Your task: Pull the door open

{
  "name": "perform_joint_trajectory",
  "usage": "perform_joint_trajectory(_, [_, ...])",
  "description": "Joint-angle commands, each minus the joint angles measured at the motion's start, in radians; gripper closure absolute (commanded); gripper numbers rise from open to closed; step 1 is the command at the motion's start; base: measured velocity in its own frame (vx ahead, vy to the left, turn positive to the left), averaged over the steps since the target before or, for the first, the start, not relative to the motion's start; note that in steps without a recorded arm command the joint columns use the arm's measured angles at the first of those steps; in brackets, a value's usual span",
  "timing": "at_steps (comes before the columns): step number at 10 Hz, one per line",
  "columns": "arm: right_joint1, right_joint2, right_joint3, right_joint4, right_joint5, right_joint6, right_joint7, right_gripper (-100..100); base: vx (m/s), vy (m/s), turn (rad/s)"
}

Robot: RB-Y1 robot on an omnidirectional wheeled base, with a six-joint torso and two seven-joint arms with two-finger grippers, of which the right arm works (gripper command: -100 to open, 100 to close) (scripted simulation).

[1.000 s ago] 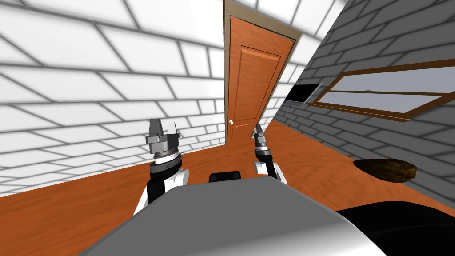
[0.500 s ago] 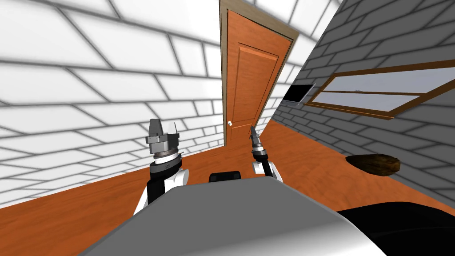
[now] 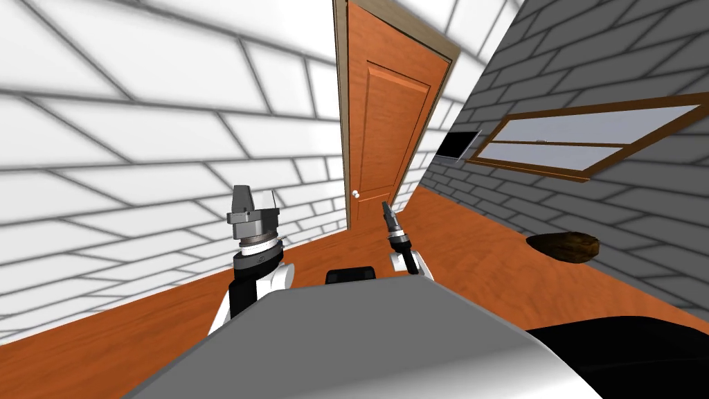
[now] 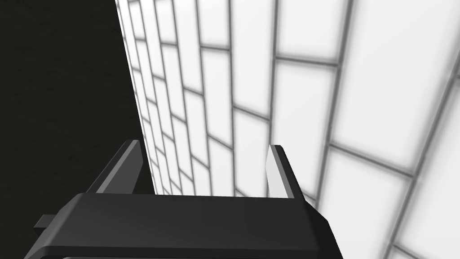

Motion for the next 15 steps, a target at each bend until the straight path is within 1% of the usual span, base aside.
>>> perform_joint_trajectory(1, [-0.009, -0.001, 0.01, 0.037, 0.019, -0.012, 0.032, -100, 0.085, 0.019, -0.08])
perform_joint_trajectory(7, [-0.051, -0.005, 0.038, 0.187, 0.089, -0.057, 0.146, -100, 0.097, 0.022, -0.114])
perform_joint_trajectory(15, [-0.109, 0.0, 0.078, 0.393, 0.185, -0.118, 0.302, -100, 0.096, 0.025, -0.113])
